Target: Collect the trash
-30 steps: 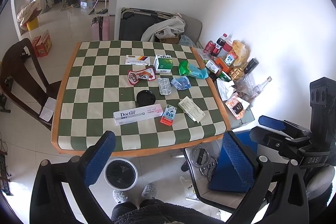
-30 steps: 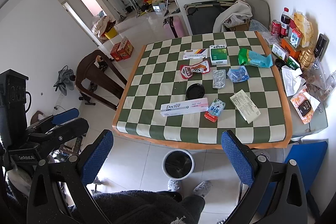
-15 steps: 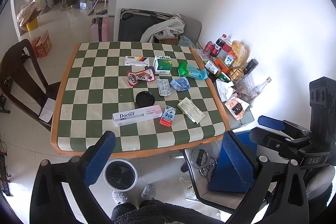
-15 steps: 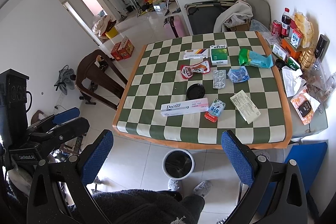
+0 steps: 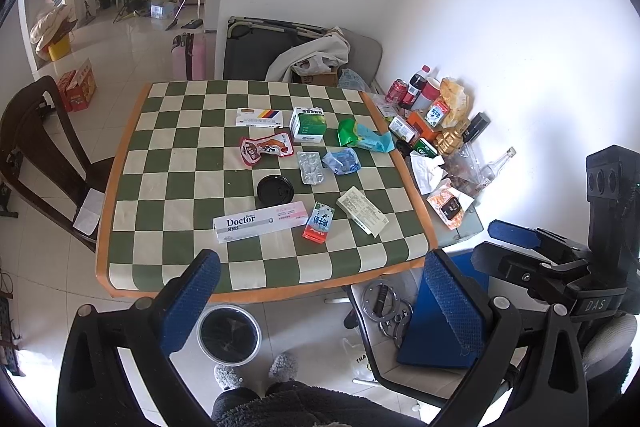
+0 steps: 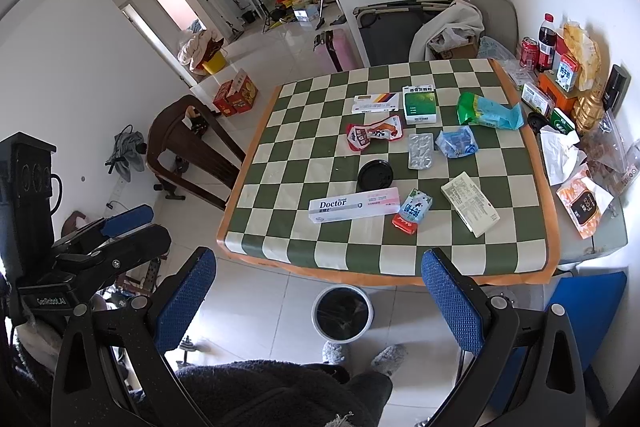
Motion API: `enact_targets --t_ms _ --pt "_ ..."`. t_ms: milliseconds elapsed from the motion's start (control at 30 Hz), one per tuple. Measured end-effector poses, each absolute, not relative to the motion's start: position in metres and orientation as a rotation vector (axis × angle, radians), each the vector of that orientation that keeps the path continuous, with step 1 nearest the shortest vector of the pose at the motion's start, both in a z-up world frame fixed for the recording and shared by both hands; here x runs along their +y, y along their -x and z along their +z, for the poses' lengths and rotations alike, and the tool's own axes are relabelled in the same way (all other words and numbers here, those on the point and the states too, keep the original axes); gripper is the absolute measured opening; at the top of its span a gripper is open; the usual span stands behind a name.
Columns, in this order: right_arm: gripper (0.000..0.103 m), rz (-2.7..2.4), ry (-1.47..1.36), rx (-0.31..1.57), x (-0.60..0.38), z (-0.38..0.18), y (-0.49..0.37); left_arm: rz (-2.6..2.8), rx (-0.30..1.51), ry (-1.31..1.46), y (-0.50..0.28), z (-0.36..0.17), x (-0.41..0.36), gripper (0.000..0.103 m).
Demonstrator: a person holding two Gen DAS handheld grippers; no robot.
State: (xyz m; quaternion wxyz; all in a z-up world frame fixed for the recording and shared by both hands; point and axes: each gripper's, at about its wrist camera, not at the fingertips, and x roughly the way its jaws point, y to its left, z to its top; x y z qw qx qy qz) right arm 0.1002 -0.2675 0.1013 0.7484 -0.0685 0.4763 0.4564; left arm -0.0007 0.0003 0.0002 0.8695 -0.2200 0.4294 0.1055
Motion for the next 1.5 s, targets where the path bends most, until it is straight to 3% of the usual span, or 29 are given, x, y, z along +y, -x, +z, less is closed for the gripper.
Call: enact_targets --t_ms 1167,1367,1500 --pt "0.103 1.004 0.138 1.048 -0.259 0.104 -0.098 0.213 0.898 0.455 0.0 0.001 0.0 0.103" --pt "0.103 0.924 0.096 1.038 -0.243 0.093 -0.094 0.346 0.883 0.29 -0.037 -0.002 0.015 0.103" --pt "0.103 0.763 0.051 1.022 -0.246 0.078 -0.107 0.455 0.922 0.047 -0.085 -0.044 0.027 0.103"
